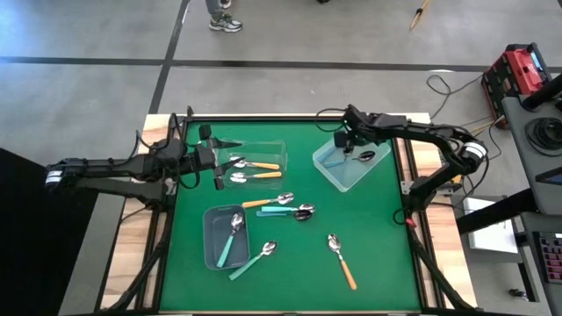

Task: Sort silverware by color (type)
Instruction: Put the blue spoon into the white bin

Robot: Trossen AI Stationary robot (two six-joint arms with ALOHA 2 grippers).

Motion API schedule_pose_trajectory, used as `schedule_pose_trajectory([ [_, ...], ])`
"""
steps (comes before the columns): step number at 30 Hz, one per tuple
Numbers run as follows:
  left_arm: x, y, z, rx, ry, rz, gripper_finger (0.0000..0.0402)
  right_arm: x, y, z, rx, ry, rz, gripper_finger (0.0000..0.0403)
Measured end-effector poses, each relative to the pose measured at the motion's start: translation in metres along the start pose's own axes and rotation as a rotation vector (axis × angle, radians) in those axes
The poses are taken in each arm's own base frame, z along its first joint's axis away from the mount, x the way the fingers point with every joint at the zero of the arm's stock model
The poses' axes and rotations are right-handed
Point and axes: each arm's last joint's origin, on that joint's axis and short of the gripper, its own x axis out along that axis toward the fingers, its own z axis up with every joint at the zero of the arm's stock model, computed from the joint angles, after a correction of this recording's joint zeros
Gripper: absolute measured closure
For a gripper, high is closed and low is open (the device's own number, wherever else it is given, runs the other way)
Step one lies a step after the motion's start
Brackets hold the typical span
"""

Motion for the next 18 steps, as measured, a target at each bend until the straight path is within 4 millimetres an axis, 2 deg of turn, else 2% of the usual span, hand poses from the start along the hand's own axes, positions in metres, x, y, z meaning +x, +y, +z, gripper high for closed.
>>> schedule_pose_trajectory([
  [4, 0.0, 0.0, 0.0, 0.0, 0.0, 0.0, 0.0239, 0.002, -0.001, -0.001, -0.196, 0.04, 0.048, 0.0393],
  [9, 0.0, 0.0, 0.0, 0.0, -0.001, 0.0, 0.0239, 0.007, -0.015, 0.01, -0.207, 0.138, 0.22, 0.0369],
  [14, 0.0, 0.0, 0.0, -0.001, -0.003, 0.001, 0.0239, 0.011, -0.031, 0.021, -0.15, 0.163, 0.286, 0.0307],
  [18, 0.0, 0.0, 0.001, 0.002, -0.007, 0.003, 0.0239, 0.013, -0.032, 0.023, -0.154, 0.15, 0.296, 0.0245],
])
